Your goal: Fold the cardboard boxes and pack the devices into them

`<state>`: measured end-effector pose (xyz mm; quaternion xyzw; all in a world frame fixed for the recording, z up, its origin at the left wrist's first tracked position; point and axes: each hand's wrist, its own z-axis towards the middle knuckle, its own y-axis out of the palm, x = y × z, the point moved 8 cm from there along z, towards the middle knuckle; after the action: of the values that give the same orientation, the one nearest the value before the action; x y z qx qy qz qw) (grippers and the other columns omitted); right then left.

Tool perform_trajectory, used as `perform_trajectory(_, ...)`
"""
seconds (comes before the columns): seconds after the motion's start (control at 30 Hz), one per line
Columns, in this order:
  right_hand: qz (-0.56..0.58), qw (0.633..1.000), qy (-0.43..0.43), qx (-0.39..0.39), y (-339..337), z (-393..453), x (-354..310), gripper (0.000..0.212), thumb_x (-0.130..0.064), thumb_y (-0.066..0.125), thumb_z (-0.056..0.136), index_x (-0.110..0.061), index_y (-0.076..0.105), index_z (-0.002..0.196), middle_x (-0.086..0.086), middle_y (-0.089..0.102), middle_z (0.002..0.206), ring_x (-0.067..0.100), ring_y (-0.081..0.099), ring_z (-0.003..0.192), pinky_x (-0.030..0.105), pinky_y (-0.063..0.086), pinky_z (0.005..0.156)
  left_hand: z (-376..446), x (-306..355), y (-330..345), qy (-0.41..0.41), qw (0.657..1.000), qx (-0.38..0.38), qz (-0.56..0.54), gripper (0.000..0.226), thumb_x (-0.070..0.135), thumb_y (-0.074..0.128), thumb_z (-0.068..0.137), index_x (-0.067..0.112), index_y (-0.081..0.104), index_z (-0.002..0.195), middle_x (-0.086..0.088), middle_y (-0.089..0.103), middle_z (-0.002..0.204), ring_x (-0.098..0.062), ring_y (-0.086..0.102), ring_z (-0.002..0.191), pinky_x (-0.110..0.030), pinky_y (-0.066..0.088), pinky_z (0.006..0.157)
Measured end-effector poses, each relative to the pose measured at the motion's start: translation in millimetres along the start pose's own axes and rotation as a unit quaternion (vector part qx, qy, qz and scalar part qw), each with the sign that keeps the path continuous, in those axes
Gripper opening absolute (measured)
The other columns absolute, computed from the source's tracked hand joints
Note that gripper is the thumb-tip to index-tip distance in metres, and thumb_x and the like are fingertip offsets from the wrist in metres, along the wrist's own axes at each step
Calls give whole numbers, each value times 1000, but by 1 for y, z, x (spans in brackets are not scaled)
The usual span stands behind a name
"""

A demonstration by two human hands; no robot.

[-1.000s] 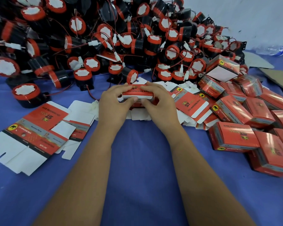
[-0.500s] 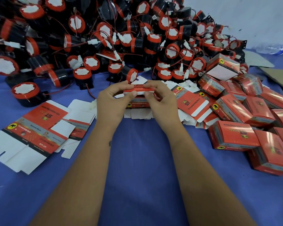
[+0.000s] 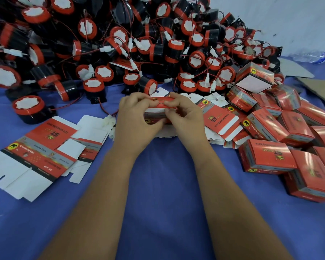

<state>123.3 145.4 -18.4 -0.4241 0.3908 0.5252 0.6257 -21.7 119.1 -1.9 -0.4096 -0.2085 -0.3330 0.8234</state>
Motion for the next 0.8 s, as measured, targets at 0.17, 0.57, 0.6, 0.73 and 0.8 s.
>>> perform_trajectory(0.17,-5,1000,4,-10,-1,1,1,32,6,59,86,-25,66,78,5,59,134,16,55,124,40,47,103,0,2,-1,9,999,20,29,34,-1,76,76,12,77,108,-5,65,101,-26,50,105,-4,25,83)
perform_trajectory(0.57,-76,997,-14,-23,4,3,2,28,9,52,81,-15,60,70,-4,56,123,-9,51,100,6,38,78,-10,17,1,27,990,13,136,31,-3,68,82,12,78,107,-9,76,106,-37,65,94,-47,44,88)
perform_trajectory(0.6,-77,997,-14,-24,4,3,2,27,10,51,81,-13,60,71,-4,55,123,-9,51,101,5,37,78,-10,18,0,27,989,20,141,31,-3,68,82,12,78,107,-9,76,106,-37,65,96,-47,42,90)
perform_trajectory(0.73,-74,997,-15,-19,4,3,2,27,11,51,81,-13,59,71,-4,55,123,2,52,107,10,39,83,-11,19,-2,35,986,43,160,31,-4,73,77,9,78,105,-8,77,100,-35,66,101,-38,31,95)
perform_trajectory(0.8,-68,997,-18,-14,4,2,2,33,11,51,80,-19,57,69,-4,55,123,3,52,109,13,40,85,-11,16,0,30,988,40,148,35,-7,73,74,5,77,106,-12,76,99,-37,67,98,-41,38,93)
